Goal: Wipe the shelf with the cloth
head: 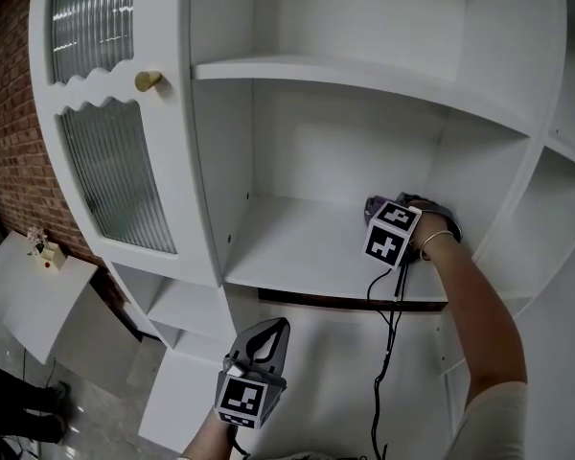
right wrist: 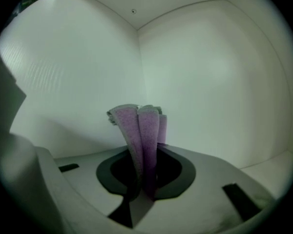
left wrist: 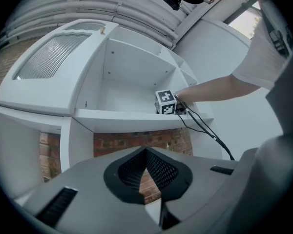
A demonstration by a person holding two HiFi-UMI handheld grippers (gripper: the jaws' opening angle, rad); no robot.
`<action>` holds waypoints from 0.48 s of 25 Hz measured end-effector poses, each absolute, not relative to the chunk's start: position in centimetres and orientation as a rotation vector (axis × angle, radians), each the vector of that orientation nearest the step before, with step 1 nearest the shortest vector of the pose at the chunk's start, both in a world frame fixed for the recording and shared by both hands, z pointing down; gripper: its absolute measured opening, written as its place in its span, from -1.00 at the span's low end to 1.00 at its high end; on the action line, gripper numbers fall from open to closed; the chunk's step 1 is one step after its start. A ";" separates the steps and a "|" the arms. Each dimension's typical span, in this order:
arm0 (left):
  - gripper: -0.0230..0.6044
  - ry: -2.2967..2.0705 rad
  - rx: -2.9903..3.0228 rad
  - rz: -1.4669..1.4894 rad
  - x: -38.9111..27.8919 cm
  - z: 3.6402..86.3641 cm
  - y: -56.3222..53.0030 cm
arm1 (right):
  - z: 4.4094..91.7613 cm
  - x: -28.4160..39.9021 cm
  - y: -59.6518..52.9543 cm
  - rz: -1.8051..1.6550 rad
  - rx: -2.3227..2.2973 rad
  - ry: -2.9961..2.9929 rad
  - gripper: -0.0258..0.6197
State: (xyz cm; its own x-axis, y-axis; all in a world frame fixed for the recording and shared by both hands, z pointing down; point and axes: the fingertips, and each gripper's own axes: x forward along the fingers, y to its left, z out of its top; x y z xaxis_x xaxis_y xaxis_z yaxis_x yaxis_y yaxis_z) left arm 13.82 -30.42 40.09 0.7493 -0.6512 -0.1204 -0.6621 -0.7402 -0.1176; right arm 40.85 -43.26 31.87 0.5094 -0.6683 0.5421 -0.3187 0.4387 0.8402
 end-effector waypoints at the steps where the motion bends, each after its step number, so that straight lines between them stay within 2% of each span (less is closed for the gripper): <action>1: -0.88 1.051 -2.794 0.106 13.9 40.1 -30.4 | 31.9 40.8 -43.1 -0.272 1.145 -1.070 -0.68; 12: -0.88 1.022 -2.825 0.118 14.3 40.1 -28.7 | 32.3 38.2 -37.6 -0.191 1.038 -1.126 -0.69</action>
State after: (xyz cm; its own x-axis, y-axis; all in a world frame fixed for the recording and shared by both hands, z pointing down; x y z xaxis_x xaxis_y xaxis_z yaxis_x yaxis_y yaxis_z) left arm 14.30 -28.68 40.09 0.7668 -0.6307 -0.1192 -0.6413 -0.7608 -0.0996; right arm 38.23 -37.60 32.28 0.4671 -0.6013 0.6483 -0.3534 0.5451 0.7603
